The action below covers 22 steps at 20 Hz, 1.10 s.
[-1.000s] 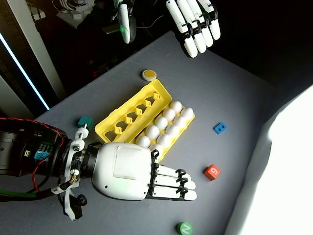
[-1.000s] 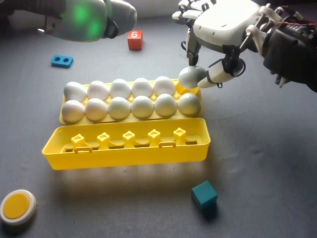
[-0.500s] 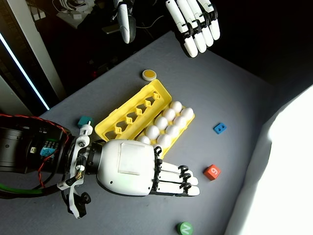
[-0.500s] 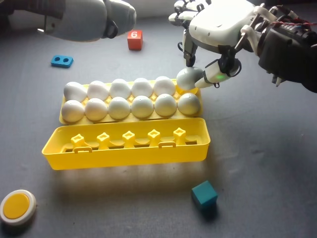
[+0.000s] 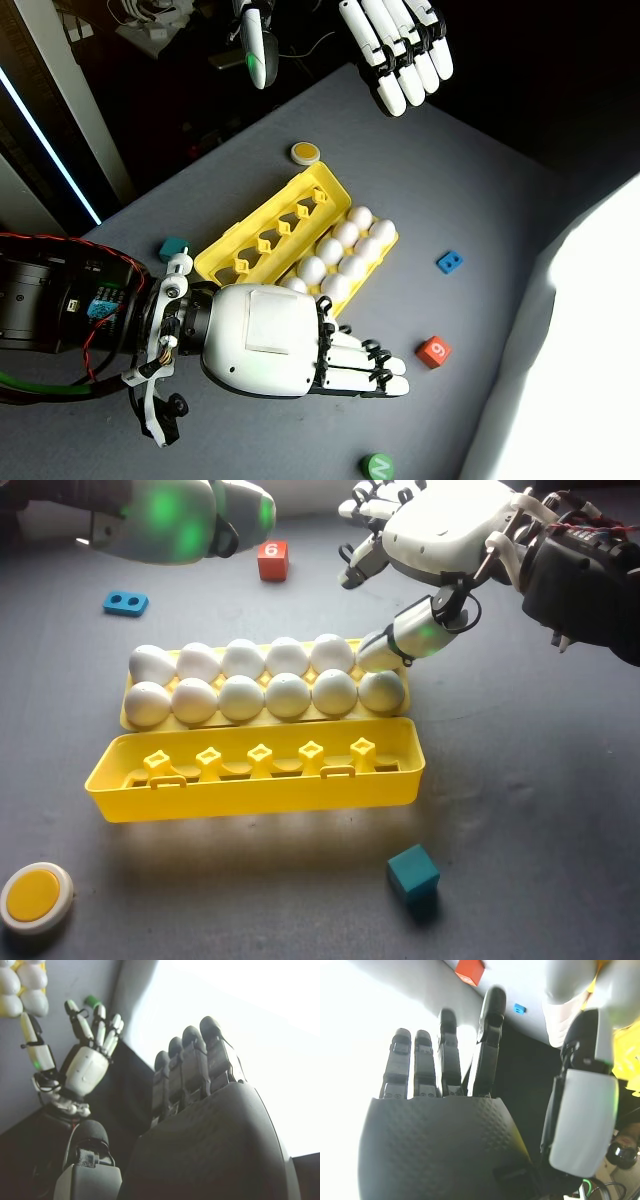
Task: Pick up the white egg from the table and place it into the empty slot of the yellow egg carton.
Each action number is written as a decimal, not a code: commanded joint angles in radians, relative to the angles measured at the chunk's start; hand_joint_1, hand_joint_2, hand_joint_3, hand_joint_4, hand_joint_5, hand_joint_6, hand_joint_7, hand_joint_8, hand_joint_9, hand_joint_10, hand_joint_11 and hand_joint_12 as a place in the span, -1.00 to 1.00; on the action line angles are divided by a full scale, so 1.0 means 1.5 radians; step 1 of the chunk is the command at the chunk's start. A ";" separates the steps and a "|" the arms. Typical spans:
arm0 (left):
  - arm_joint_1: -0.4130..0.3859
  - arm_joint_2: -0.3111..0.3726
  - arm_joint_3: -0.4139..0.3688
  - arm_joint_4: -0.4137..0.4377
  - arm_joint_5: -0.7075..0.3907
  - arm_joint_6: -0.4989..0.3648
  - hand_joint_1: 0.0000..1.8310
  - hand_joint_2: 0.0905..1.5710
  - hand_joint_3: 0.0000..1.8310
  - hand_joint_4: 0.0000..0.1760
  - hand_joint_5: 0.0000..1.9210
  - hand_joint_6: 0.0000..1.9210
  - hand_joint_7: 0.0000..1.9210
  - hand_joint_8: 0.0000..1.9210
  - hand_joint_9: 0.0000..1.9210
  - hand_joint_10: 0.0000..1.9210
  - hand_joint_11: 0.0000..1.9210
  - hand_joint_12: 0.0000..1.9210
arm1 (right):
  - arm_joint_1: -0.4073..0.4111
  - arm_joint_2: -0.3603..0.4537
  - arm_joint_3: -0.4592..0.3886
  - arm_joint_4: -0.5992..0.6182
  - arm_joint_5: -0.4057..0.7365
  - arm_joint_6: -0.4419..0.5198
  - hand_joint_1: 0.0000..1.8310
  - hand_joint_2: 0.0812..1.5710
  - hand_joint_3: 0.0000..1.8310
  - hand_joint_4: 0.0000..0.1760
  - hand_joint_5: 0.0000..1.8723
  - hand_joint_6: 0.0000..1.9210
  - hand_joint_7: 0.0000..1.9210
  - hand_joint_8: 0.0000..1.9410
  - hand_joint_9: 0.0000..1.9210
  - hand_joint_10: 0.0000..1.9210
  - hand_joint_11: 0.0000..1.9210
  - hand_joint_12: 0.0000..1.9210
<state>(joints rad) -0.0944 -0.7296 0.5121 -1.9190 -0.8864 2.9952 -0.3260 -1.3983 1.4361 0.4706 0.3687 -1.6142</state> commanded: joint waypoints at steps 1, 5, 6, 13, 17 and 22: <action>-0.006 0.002 0.000 0.057 0.020 0.002 -1.00 0.46 -1.00 -1.00 -0.79 -0.99 -0.77 -1.00 -0.81 -1.00 -1.00 -0.61 | 0.014 0.002 0.003 -0.009 0.072 -0.001 -0.48 0.02 -1.00 1.00 -0.30 -0.97 -0.91 -0.98 -1.00 -1.00 -1.00 -1.00; -0.006 0.002 0.000 0.057 0.020 0.002 -1.00 0.45 -1.00 -1.00 -0.80 -1.00 -0.79 -1.00 -0.83 -1.00 -1.00 -0.66 | 0.017 0.012 -0.002 -0.009 0.070 0.000 -0.47 0.00 -1.00 1.00 -0.26 -0.99 -0.86 -1.00 -1.00 -1.00 -1.00 -1.00; -0.006 0.002 0.000 0.057 0.020 0.002 -1.00 0.45 -1.00 -1.00 -0.80 -1.00 -0.79 -1.00 -0.83 -1.00 -1.00 -0.66 | 0.018 0.023 -0.010 -0.009 0.070 0.002 -0.43 -0.01 -1.00 1.00 -0.24 -0.98 -0.86 -0.99 -1.00 -1.00 -1.00 -1.00; -0.006 0.002 0.001 0.056 0.020 0.002 -1.00 0.46 -1.00 -1.00 -0.80 -1.00 -0.79 -1.00 -0.84 -1.00 -1.00 -0.71 | 0.016 0.191 -0.179 -0.009 0.065 0.021 -0.46 0.04 -0.99 1.00 -0.29 -1.00 -0.93 -1.00 -1.00 -1.00 -1.00 -1.00; -0.006 0.002 0.001 0.057 0.020 0.002 -1.00 0.46 -1.00 -1.00 -0.80 -1.00 -0.79 -1.00 -0.83 -1.00 -1.00 -0.67 | 0.015 0.281 -0.269 -0.001 0.047 0.022 -0.39 0.04 -0.99 0.86 -0.25 -0.98 -0.92 -1.00 -1.00 -1.00 -1.00 -1.00; -0.007 0.001 0.001 0.053 0.020 0.002 -1.00 0.45 -1.00 -1.00 -0.81 -1.00 -0.79 -1.00 -0.84 -0.99 -1.00 -0.71 | 0.007 0.403 -0.387 -0.001 0.029 0.022 -0.46 0.07 -0.99 0.64 -0.18 -0.99 -0.85 -1.00 -0.92 -0.99 -0.98 -0.98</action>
<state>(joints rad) -0.0944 -0.7296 0.5121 -1.9232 -0.8837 2.9952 -0.3233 -0.7887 0.8490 0.4778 0.3084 -1.5871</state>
